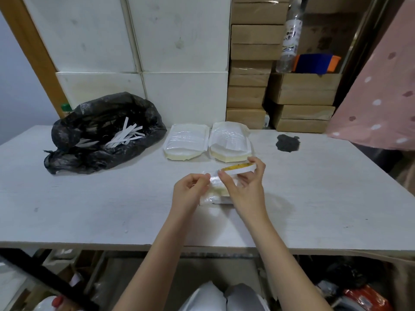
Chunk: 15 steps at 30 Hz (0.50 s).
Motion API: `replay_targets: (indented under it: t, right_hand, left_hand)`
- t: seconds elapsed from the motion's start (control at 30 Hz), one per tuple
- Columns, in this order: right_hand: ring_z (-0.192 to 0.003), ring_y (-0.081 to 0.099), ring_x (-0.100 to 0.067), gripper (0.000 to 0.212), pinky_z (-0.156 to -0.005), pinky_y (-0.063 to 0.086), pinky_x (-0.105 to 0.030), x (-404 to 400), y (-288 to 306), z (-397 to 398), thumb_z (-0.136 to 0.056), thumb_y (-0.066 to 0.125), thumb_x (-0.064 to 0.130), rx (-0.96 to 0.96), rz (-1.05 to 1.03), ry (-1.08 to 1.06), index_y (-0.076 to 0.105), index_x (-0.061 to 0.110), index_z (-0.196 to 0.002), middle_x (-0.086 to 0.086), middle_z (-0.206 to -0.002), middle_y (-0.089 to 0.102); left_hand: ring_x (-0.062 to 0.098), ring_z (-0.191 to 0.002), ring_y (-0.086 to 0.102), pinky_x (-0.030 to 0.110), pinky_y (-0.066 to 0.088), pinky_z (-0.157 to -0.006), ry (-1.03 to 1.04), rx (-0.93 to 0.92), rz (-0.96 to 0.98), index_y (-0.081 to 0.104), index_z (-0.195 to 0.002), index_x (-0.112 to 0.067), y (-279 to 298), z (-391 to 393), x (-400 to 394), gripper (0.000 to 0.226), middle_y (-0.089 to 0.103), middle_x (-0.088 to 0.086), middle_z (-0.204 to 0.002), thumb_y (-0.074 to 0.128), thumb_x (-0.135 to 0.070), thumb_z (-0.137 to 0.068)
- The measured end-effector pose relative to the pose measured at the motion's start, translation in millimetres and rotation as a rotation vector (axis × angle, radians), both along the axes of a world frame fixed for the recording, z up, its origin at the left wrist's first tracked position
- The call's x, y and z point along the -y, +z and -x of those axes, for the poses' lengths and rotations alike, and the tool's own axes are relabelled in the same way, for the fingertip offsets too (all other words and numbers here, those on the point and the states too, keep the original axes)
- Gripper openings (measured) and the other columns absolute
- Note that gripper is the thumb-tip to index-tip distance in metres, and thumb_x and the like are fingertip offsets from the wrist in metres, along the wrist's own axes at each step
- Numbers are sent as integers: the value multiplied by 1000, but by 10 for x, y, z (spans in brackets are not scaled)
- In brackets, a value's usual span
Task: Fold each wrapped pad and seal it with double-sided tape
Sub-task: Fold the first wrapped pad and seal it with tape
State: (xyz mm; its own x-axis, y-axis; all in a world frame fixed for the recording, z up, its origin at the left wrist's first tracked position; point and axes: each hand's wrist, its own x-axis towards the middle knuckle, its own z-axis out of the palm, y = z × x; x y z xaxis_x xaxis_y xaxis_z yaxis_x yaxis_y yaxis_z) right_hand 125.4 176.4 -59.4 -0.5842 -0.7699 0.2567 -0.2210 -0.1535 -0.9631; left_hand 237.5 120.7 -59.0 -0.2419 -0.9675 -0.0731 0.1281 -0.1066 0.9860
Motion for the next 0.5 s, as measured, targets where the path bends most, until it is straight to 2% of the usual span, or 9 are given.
replay_targets:
  t: [0.1, 0.2, 0.3, 0.37, 0.43, 0.5]
  right_hand:
    - [-99, 59, -17, 70, -87, 52, -38, 12, -13, 0, -68, 79, 35, -60, 56, -81, 27, 37, -115, 3, -112, 52]
    - [-101, 53, -15, 71, -86, 50, -31, 31, -47, 12, -65, 80, 36, -89, 70, -124, 30, 36, -115, 2, -122, 32]
    - [-92, 58, -31, 64, -82, 52, -41, 47, -70, 4, -62, 76, 42, -31, 133, -106, 26, 44, -101, -8, -118, 42]
    - [-88, 59, -36, 62, -80, 53, -38, 48, -90, 6, -63, 76, 35, -52, 167, -129, 24, 46, -95, -8, -114, 43]
    - [-96, 58, -34, 70, -84, 53, -34, 48, -118, 10, -61, 79, 27, -73, 195, -154, 24, 48, -98, -6, -119, 39]
    - [-109, 53, -29, 79, -90, 52, -38, 46, -139, -2, -55, 80, 31, -80, 179, -188, 24, 46, -108, -7, -127, 34]
  left_hand:
    - [20, -87, 66, 28, 52, -87, 10, -82, -109, 69, -78, -2, 20, -29, 29, 11, 68, 10, -81, 69, -12, -82]
    - [16, -88, 68, 24, 52, -87, 4, -161, -158, 70, -84, -1, 36, -43, 4, 10, 69, 10, -84, 67, -10, -83]
    - [14, -89, 69, 23, 51, -87, -1, -142, -158, 73, -83, -6, 9, -43, 0, 9, 73, 5, -83, 69, -14, -81]
    - [15, -91, 69, 27, 49, -89, -1, -138, -160, 74, -77, -9, -17, -45, 14, 7, 73, 3, -80, 71, -15, -80]
    - [16, -89, 68, 29, 49, -89, 16, -121, -144, 72, -71, -11, -45, -55, 21, 10, 71, 3, -77, 70, -15, -80]
    - [16, -82, 65, 31, 49, -86, 43, -40, -89, 69, -70, -10, -65, -60, 17, 11, 68, 3, -74, 68, -14, -81]
